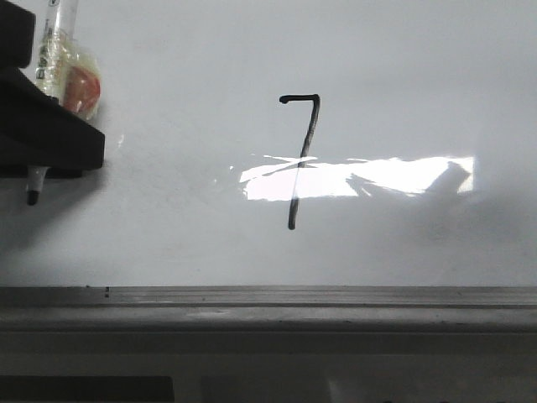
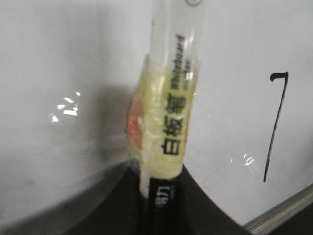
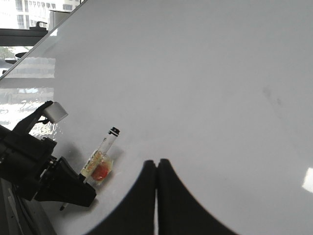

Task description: Write number 7 on whiteboard

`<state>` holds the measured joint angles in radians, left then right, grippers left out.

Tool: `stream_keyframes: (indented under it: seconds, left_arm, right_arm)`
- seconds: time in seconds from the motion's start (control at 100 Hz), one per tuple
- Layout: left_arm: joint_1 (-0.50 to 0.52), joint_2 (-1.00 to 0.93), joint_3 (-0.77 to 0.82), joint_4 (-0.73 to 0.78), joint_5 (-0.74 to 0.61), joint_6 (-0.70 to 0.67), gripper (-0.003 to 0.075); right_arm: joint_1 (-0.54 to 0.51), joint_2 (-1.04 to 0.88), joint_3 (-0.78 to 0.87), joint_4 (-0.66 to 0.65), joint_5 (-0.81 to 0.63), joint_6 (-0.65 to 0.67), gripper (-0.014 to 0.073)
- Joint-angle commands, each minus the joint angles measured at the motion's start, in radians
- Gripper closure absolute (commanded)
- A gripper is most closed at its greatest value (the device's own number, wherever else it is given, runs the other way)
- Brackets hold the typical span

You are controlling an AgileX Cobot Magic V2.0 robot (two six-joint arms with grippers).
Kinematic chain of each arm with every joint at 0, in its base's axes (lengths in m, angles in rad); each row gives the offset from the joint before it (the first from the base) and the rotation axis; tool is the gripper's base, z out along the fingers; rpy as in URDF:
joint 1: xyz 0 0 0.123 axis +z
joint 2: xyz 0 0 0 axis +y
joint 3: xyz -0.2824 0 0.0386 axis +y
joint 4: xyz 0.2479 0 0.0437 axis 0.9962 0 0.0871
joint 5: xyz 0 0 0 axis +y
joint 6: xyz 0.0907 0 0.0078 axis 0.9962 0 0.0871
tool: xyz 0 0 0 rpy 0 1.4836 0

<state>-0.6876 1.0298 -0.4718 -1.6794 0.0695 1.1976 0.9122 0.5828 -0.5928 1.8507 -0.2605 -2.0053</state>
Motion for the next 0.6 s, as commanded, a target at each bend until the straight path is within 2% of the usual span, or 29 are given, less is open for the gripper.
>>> stream_keyframes:
  seconds: [0.0, 0.22, 0.59]
  left_arm:
    - [-0.048, -0.014, -0.025, -0.013, -0.053, -0.01, 0.0741]
    - [-0.174, 0.004, -0.054, -0.02, -0.198, -0.01, 0.0741]
    - [-0.179, 0.17, -0.148, -0.092, -0.236, -0.01, 0.0741]
  right_arm:
    - [-0.001, -0.002, -0.034, 0.014, 0.013, 0.002, 0.0659]
    - [-0.001, -0.002, -0.034, 0.013, -0.008, 0.002, 0.0659]
    - [-0.001, -0.002, -0.034, 0.013, -0.017, 0.002, 0.0659]
